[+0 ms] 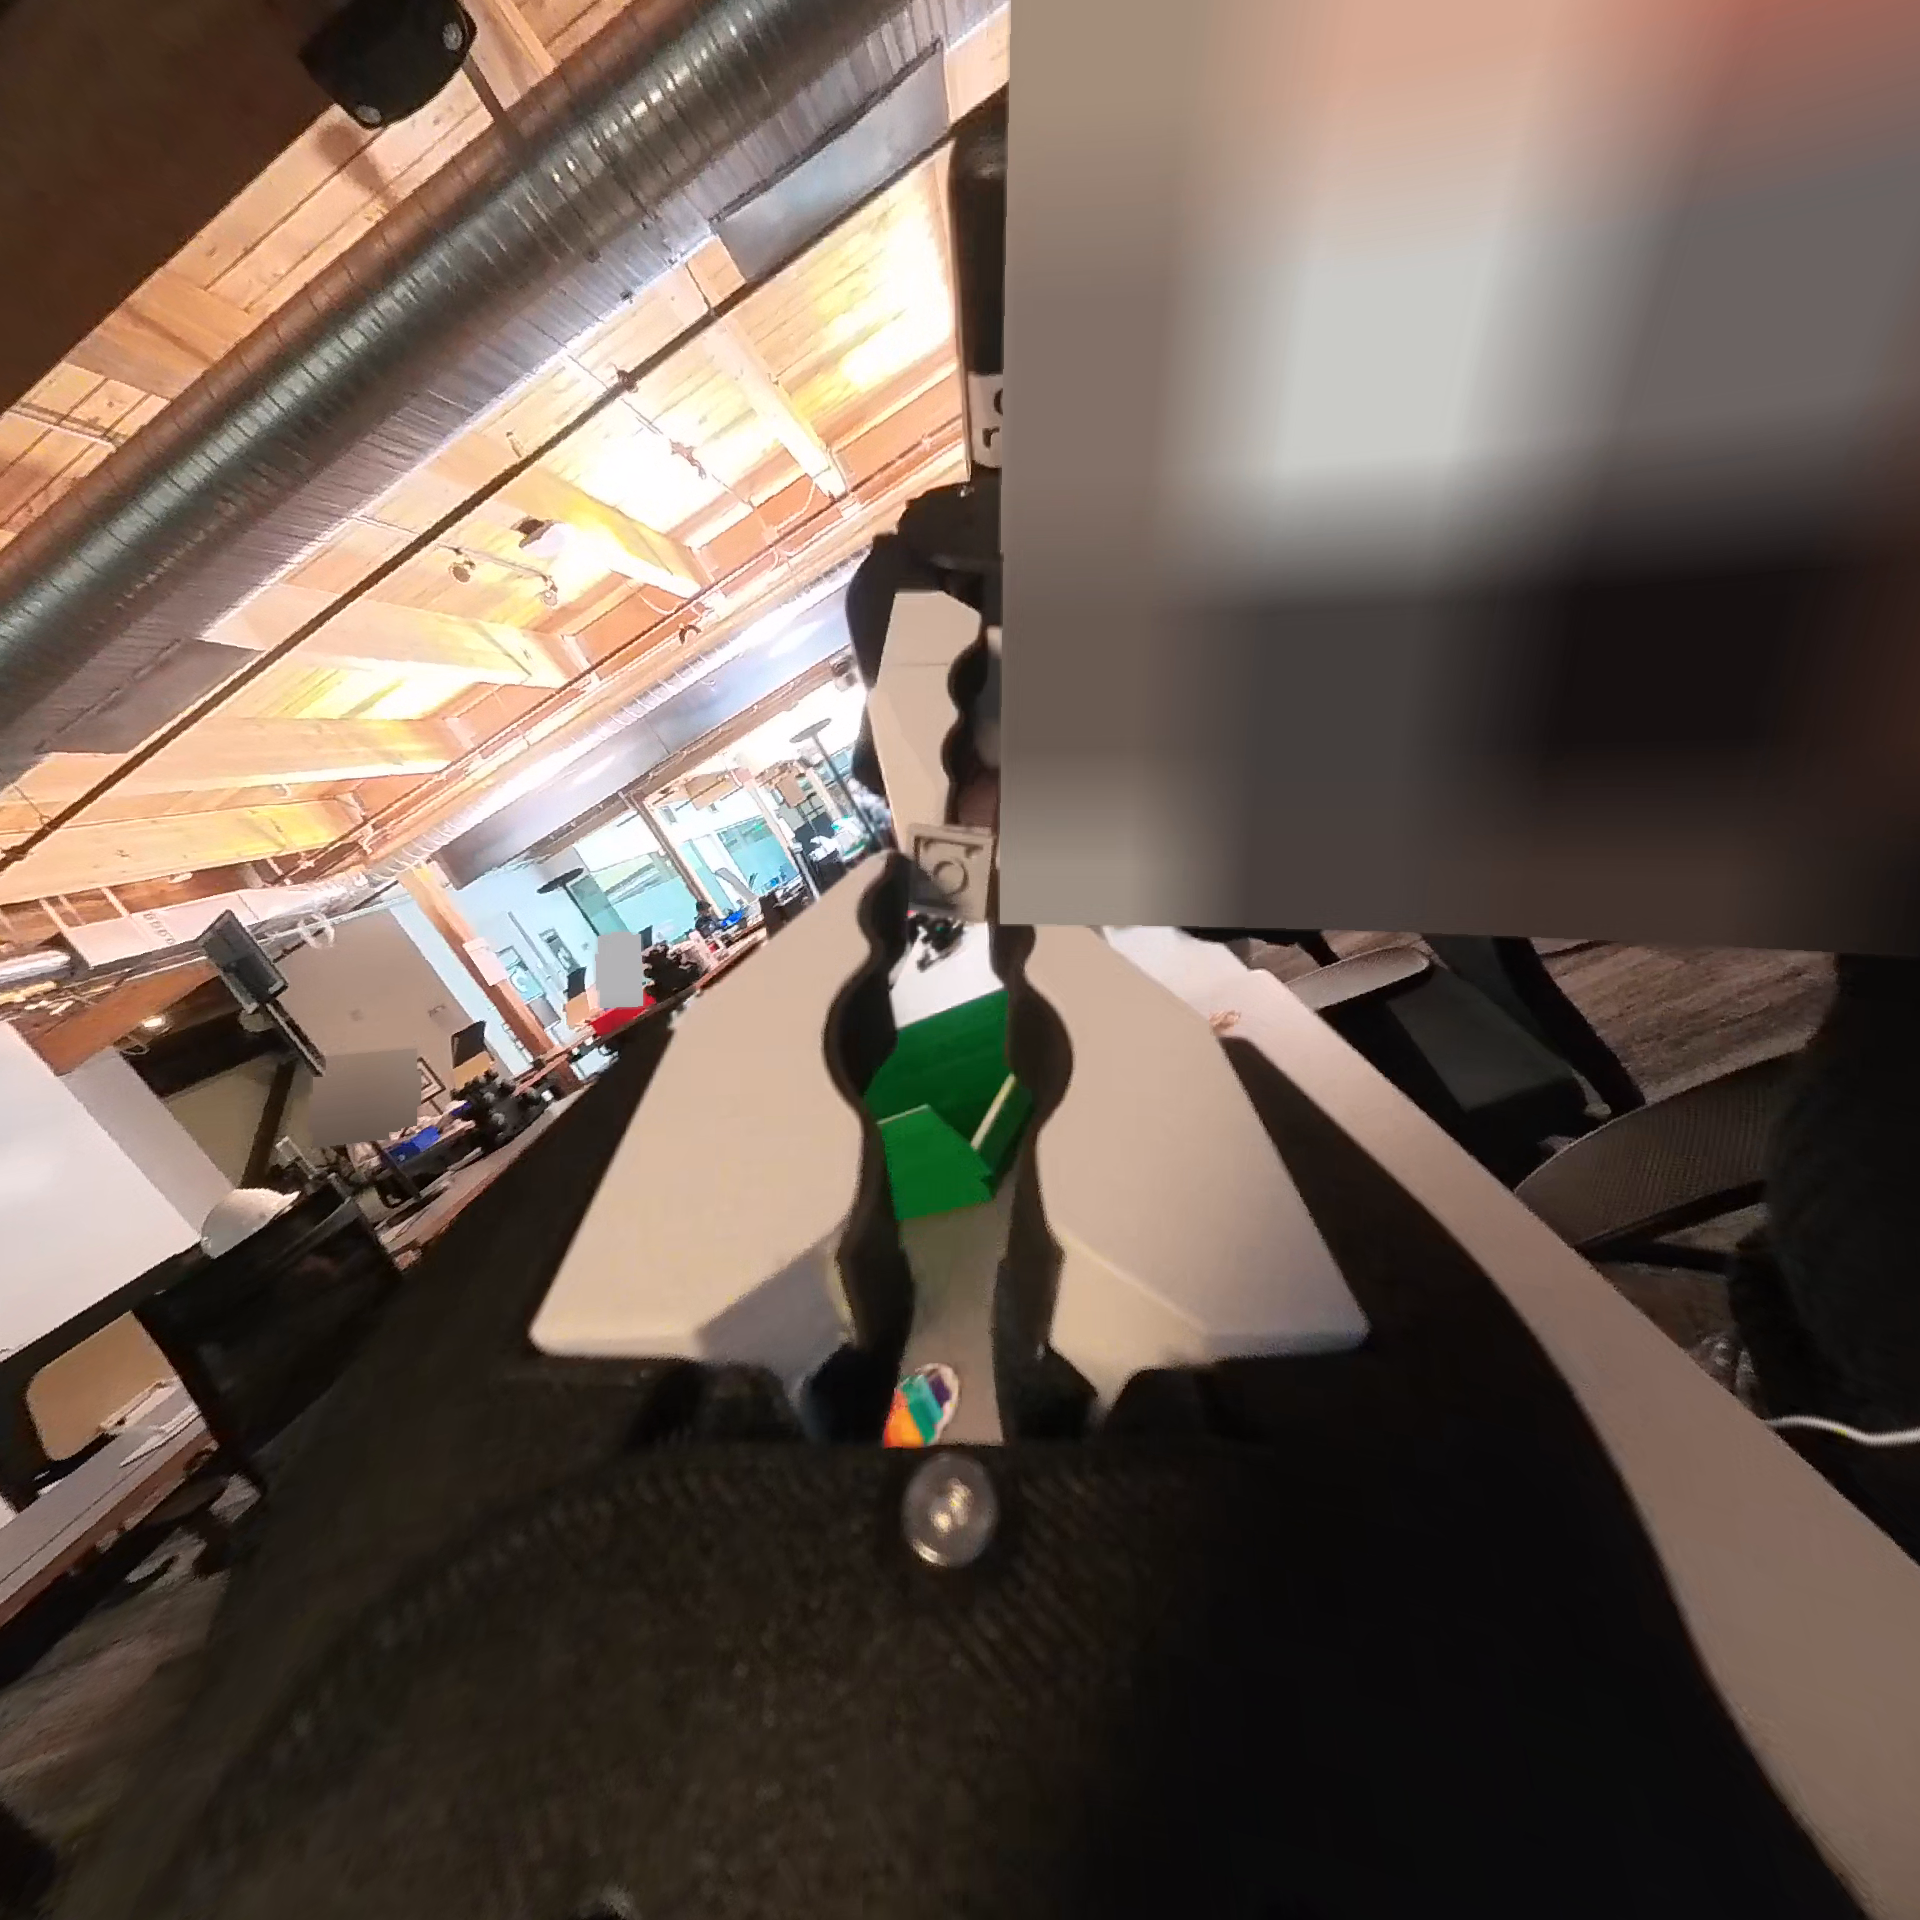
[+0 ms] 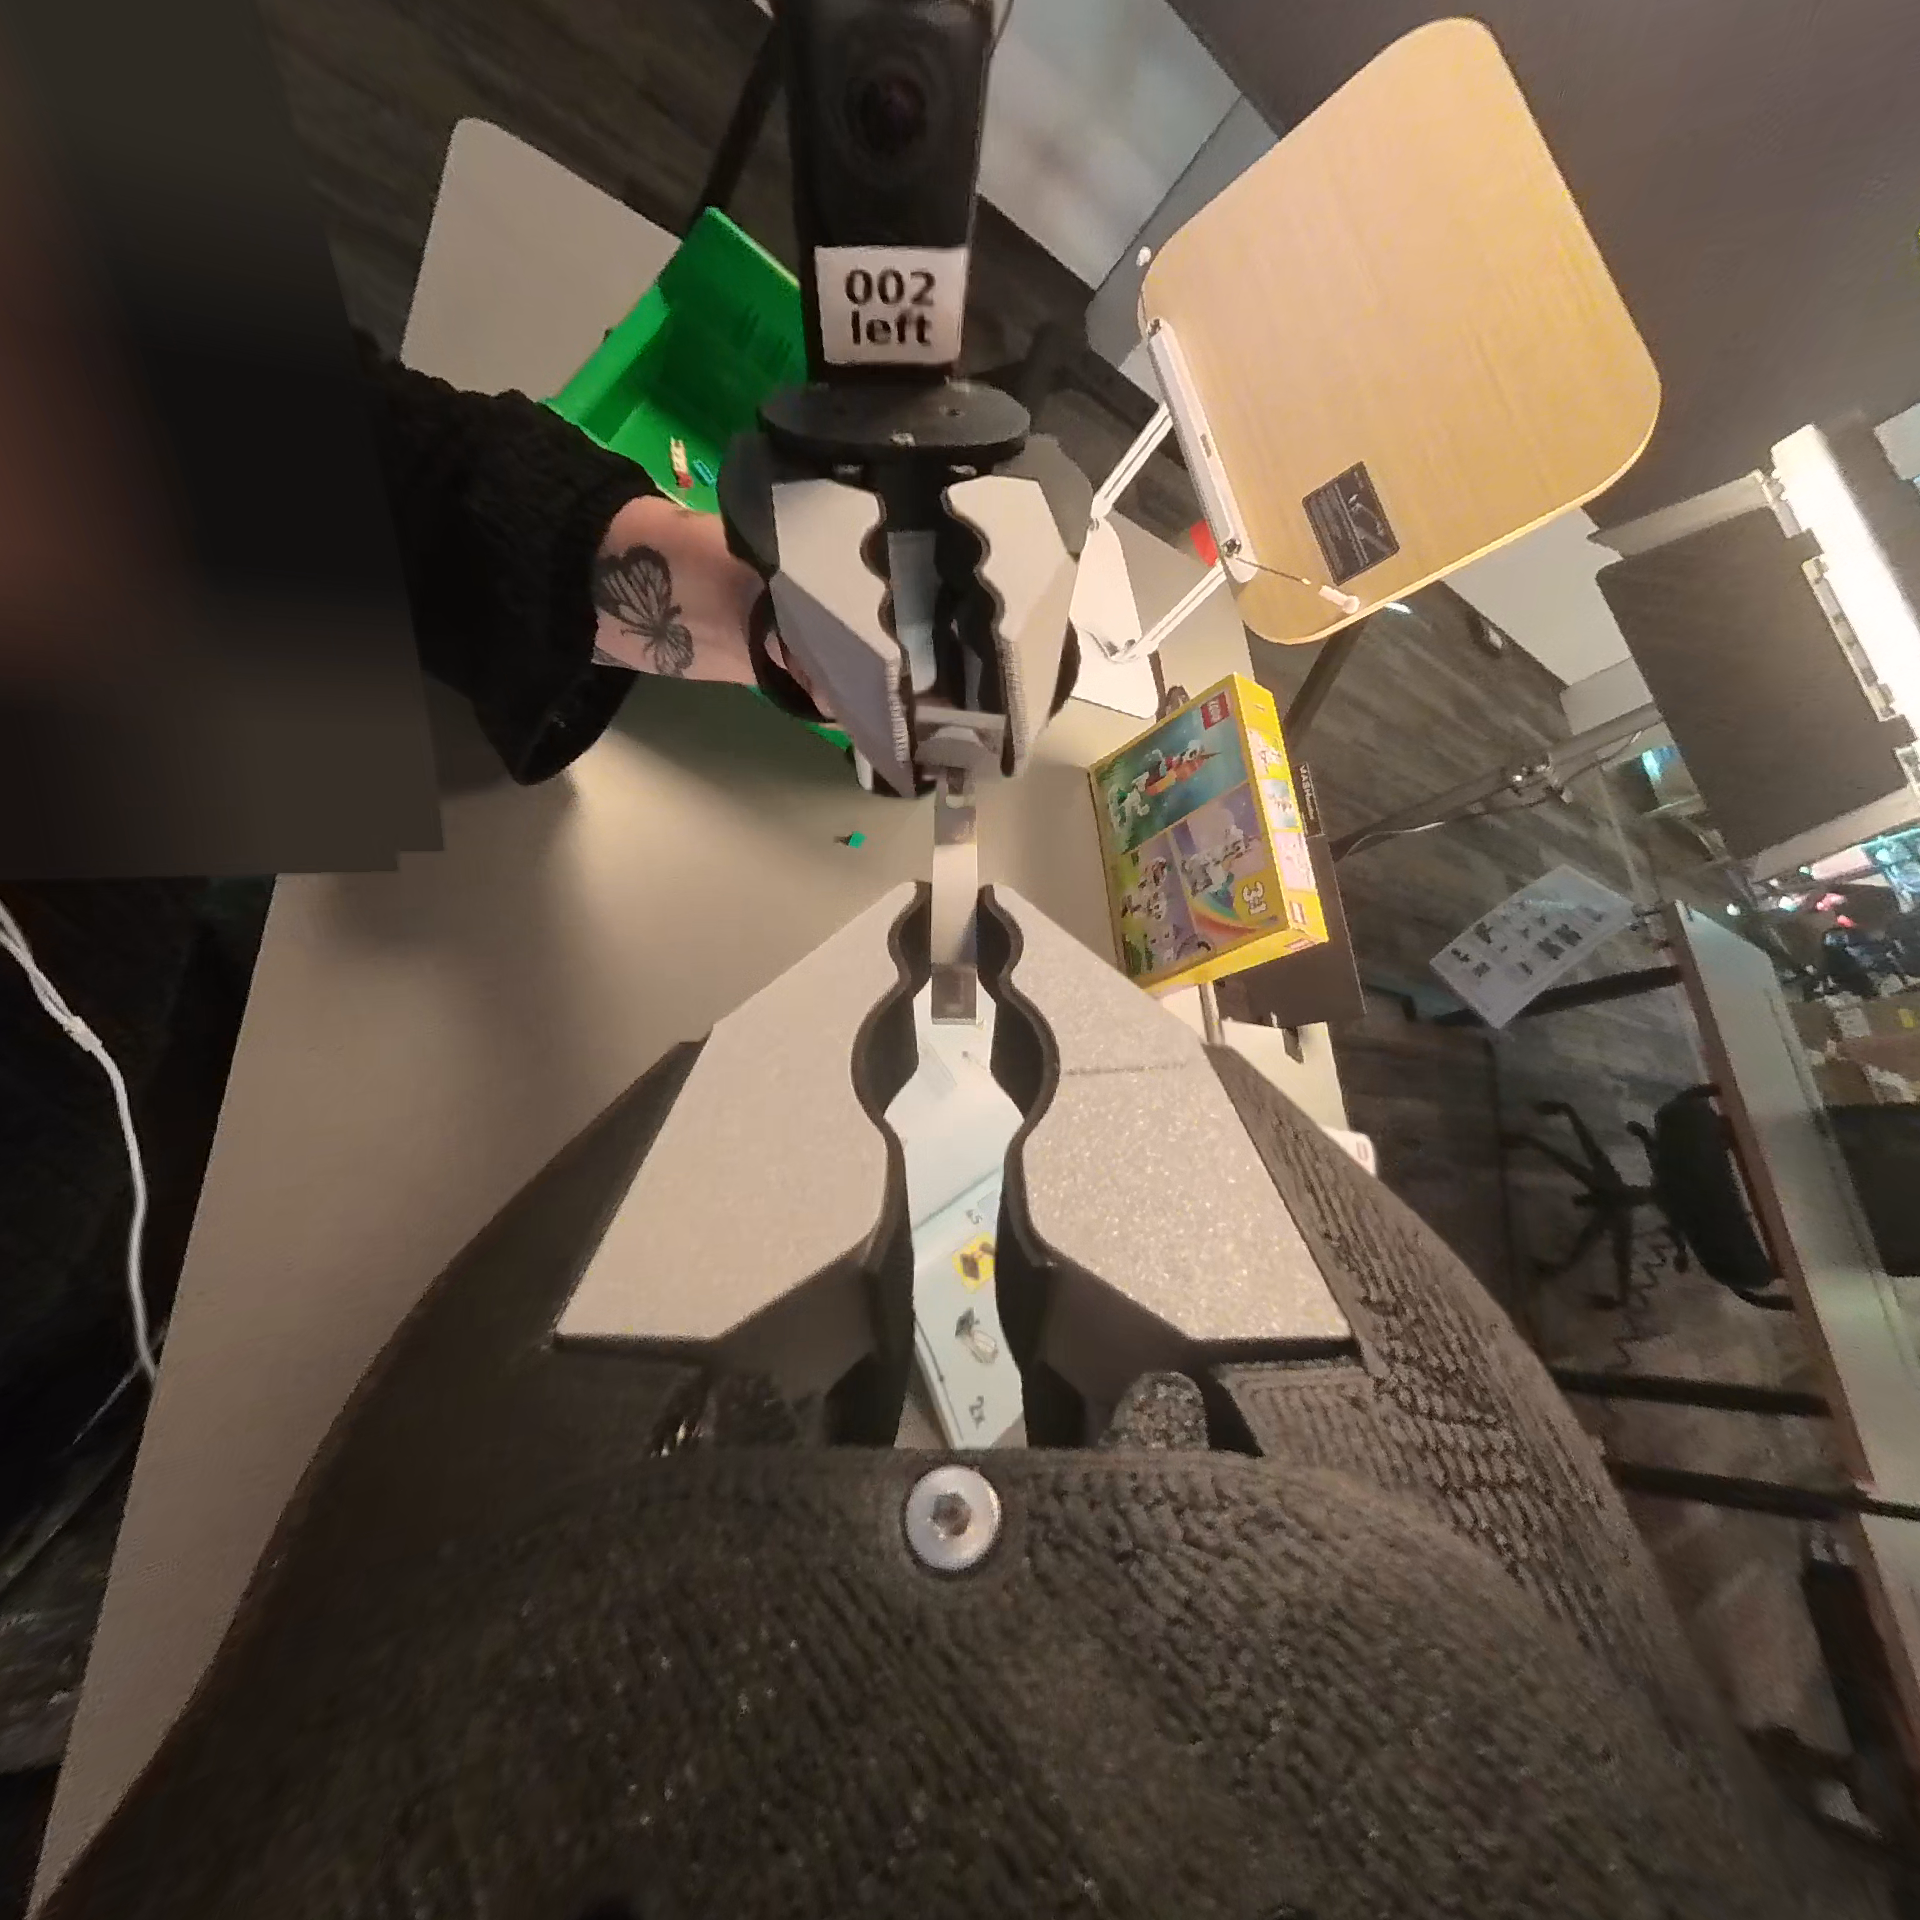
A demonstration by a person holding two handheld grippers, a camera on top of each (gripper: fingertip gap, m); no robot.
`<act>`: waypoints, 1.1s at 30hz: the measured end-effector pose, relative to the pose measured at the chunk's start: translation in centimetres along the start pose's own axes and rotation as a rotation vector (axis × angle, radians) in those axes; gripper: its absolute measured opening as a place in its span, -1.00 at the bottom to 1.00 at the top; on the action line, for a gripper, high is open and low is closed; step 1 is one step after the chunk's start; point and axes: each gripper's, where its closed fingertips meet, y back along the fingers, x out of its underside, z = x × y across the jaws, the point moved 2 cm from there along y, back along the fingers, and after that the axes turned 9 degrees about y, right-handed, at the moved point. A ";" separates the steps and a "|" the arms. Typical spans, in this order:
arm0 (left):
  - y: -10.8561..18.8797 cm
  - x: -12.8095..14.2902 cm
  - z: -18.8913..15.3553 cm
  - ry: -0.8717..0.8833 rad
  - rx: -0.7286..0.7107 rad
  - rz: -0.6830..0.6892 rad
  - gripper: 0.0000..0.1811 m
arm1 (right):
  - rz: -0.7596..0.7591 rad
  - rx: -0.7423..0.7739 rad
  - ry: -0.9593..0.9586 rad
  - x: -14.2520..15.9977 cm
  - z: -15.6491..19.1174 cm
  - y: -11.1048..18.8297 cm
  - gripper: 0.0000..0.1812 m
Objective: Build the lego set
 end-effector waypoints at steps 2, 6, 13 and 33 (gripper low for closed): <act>0.0 0.3 0.1 -0.010 -0.008 0.016 -0.84 | 0.025 -0.007 -0.012 0.3 0.0 -0.1 -0.94; -0.1 0.9 0.3 -0.040 -0.021 0.052 -0.84 | 0.086 -0.027 -0.020 0.9 0.0 -0.3 -0.94; -0.2 1.5 0.6 -0.009 -0.026 0.051 -0.83 | 0.115 -0.043 -0.059 1.4 -0.1 -0.6 -0.94; 1.9 12.3 2.1 0.375 -0.324 0.119 -0.34 | 0.076 -0.133 -0.285 16.2 10.6 -4.5 -0.94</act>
